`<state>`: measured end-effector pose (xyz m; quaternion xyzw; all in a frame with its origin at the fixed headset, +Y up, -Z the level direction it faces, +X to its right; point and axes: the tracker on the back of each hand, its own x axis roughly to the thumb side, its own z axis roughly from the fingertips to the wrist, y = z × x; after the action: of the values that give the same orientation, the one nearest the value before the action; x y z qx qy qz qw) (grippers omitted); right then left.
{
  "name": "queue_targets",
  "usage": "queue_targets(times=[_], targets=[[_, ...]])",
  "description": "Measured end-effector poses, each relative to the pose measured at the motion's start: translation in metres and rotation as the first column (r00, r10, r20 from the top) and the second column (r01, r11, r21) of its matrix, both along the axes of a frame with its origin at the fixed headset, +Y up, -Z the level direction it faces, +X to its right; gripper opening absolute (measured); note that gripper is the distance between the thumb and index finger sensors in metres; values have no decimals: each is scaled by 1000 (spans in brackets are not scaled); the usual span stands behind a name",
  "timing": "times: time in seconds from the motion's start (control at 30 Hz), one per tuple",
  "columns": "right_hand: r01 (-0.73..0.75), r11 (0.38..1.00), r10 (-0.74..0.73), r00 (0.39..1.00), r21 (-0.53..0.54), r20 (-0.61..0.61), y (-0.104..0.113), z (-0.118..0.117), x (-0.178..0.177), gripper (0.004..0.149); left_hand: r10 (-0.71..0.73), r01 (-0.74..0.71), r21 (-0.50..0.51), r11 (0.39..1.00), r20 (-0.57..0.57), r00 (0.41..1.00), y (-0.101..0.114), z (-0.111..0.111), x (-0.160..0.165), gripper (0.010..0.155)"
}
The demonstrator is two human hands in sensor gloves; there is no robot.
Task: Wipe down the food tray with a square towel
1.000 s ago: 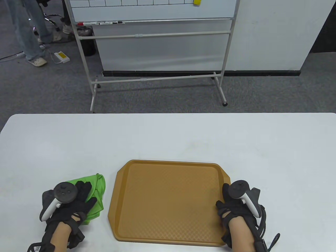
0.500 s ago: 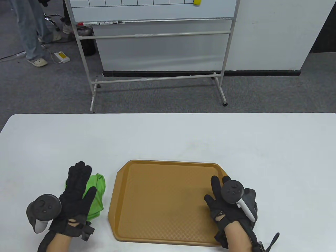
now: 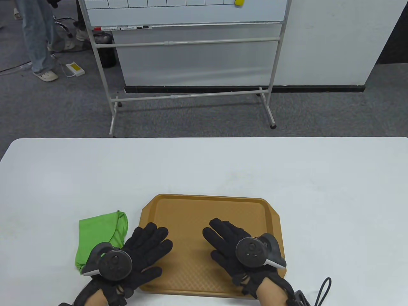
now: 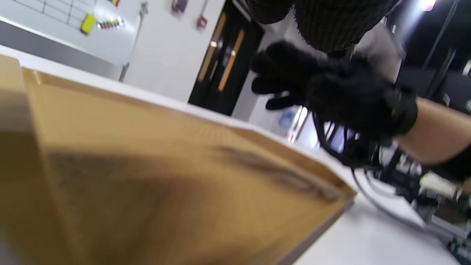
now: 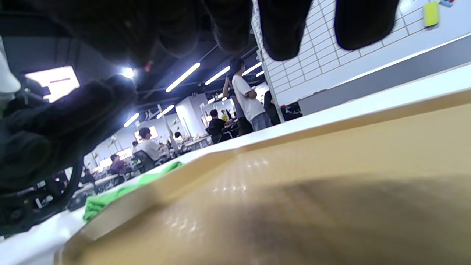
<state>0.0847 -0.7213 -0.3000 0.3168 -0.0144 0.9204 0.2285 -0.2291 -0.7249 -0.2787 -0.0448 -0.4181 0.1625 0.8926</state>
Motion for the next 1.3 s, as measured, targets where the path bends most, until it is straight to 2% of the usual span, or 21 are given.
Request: queue_targets(times=[0.1,0.63,1.3], targets=[[-39,999,39,999,6,-15,-2,2,-5,64,-34,35,-39,999,14,999,-6,-2,4,71],[-55,998,55,998,-14,-16,-1,1,-6,63,-29,31,-69,997,30,999,-11,-7,5,67],[-61,997,60,998,-43,-22,-4,0,-8,64,-46,47,-31,998,27,999,-7,-5,1,65]])
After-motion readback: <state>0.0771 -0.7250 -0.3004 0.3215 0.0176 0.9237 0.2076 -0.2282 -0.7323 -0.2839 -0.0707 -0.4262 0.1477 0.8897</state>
